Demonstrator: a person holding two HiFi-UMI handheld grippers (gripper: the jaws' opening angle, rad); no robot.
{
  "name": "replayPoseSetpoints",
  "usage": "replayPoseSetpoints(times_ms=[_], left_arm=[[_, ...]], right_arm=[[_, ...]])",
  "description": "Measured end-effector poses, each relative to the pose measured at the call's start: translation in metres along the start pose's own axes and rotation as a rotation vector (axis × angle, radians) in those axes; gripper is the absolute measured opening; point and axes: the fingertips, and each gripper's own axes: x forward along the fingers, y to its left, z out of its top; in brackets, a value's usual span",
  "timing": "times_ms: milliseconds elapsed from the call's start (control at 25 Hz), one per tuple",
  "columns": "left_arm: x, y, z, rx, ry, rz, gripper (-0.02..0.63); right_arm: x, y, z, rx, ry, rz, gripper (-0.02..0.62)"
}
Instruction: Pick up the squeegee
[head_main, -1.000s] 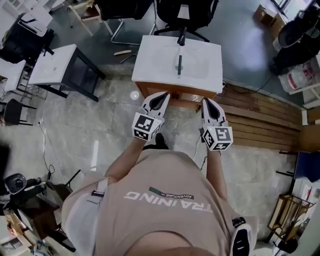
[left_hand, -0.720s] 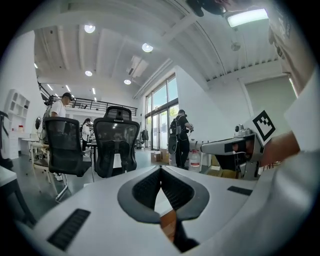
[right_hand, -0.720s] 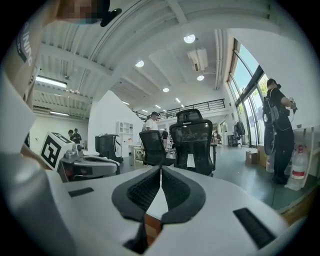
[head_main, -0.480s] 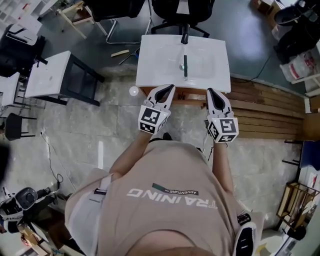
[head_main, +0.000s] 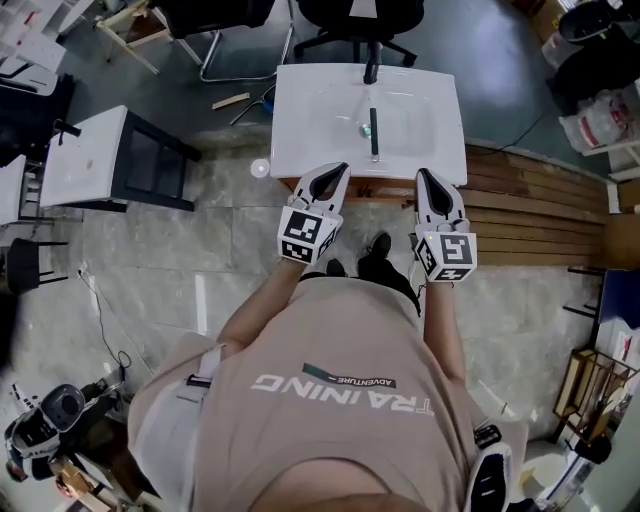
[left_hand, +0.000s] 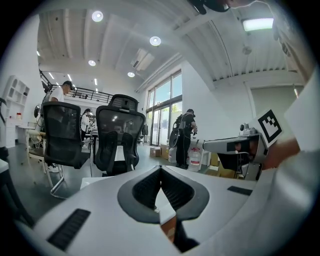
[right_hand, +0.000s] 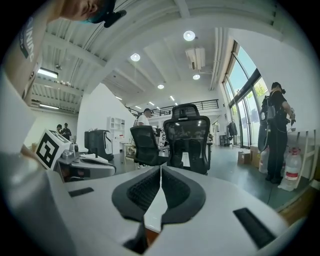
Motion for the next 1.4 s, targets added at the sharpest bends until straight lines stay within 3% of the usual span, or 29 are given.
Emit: replayPoseSetpoints(times_ms=[320,600,960,1200,1400], left_arm=[[0.037,0.014,-0.002,-0.021,0.021,0.029,0.011],[0.066,0.046,0.013,-0.034,0.011,0.089,0.012],[0.131,0.044,0.027,-0.048,0.003,0.102,0.012],[0.172,0.053,0.006,-0.093,0.048,0.177,0.014],[0.207,0.075,-0.046,-0.197,0.145,0.263,0.028]], right_arm=[[0.051,-0.025,-0.012,-0.006,0.019,0.058,0.034],[0.100,-0.035,0.009,-0.041,-0.008,0.146,0.034],[0.134,-0.098,0.015,-0.012,-0.017,0.173,0.034],[0.149,-0.127,0.022,-0.030,-0.020,0.228,0.034],[0.161,-0.149,0.009,-0.013,-0.003,0.227,0.034]])
